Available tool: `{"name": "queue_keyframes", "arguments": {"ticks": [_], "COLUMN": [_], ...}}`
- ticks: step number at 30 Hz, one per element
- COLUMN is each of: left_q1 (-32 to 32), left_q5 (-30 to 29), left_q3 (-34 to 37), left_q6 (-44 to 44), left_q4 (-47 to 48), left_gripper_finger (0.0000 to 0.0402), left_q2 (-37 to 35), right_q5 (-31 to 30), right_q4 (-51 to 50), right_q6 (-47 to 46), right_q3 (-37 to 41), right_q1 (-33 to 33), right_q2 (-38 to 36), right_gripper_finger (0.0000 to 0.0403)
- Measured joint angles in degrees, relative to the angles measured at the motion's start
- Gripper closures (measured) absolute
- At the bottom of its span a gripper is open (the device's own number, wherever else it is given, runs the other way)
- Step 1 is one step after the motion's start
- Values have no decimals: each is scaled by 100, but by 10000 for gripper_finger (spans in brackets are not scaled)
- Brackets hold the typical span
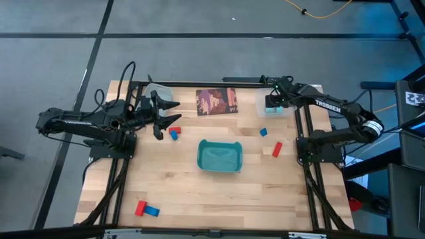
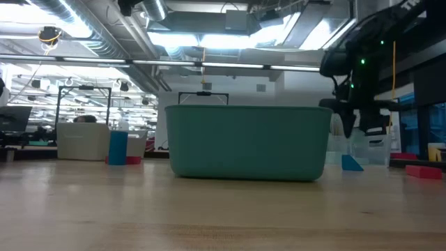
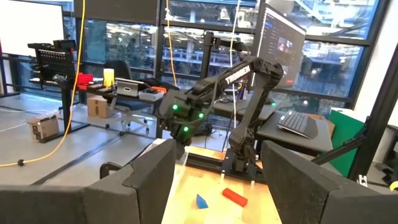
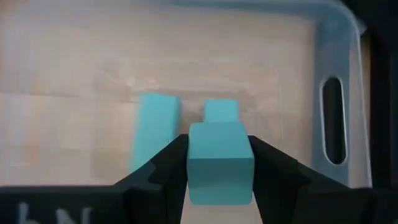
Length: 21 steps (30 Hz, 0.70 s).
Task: Sort & place blocks by color
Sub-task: Put the square blue green block into the transparent bin
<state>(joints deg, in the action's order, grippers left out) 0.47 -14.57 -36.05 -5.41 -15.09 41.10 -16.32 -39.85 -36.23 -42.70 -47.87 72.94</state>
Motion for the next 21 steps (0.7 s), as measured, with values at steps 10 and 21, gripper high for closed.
{"name": "queue_keyframes", "arguments": {"ticks": [10,21], "left_q1": [0,0], "left_q5": [-125,-127], "left_q3": [-2,-2], "left_q6": [-2,-37], "left_q4": [-4,-113], "left_gripper_finger": [172,173], "left_q2": [0,0], "right_q5": [155,643], "right_q4": [771,1333], "right_q6": [-84,-81], "right_q3": [405,407], "right_q1": [-74,-71], "right_q2": [510,724], "right_gripper_finger": [256,256]}}
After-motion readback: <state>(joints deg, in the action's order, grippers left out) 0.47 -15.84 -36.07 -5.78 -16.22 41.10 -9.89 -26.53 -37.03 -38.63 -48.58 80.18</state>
